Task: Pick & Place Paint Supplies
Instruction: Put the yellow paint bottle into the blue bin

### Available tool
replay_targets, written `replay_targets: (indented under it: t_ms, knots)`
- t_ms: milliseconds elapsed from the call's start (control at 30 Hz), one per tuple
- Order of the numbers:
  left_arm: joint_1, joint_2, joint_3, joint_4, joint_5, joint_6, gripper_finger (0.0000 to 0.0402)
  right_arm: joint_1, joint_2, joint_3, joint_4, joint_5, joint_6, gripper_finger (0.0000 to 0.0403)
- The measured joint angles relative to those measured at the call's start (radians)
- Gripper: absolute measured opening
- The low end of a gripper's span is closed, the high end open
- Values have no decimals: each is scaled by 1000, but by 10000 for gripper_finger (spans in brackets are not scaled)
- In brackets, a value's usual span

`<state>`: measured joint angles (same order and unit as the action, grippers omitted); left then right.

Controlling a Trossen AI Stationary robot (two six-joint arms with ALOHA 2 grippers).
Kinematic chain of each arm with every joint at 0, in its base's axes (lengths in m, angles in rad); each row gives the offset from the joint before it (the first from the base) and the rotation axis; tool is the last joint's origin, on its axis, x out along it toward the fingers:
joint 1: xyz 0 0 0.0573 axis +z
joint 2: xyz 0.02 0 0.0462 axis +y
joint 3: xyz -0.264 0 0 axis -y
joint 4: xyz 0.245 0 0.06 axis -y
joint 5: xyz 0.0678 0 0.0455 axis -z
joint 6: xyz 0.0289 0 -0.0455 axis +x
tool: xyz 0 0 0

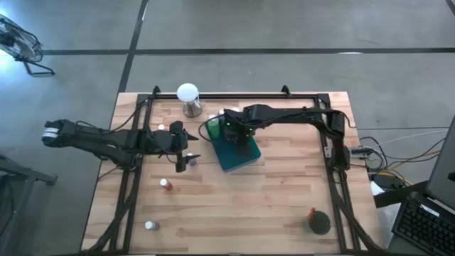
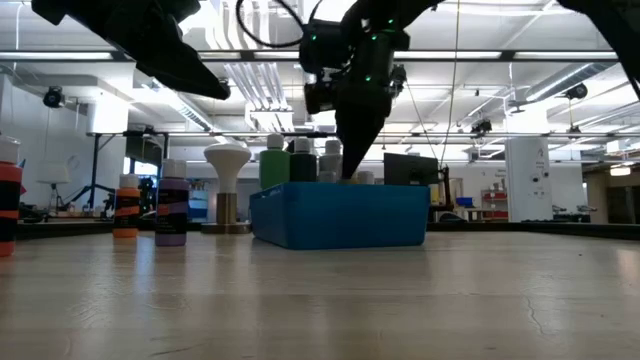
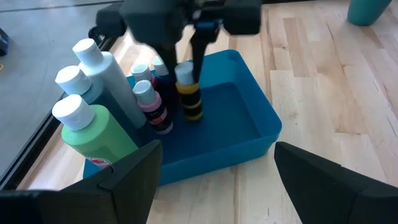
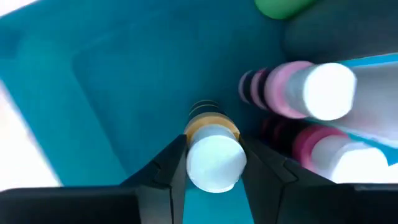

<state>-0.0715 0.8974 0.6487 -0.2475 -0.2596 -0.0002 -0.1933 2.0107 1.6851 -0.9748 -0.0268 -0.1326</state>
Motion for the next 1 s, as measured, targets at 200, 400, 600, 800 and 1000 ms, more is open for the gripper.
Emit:
replay_targets:
  t_ms: [200,400,600,800,1000]
  knots:
    - [0,0,0,0,0,0,314,-4,60,71,-21,8,-9,112]
    - [0,0,0,0,0,0,314,-23,81,97,-36,17,-26,112]
    - [0,0,0,0,0,0,314,-34,81,92,-39,25,-26,112]
    - [0,0,0,0,0,0,314,-37,82,88,-39,24,-33,112]
    - [0,0,0,0,0,0,314,-37,82,82,-39,22,-43,112]
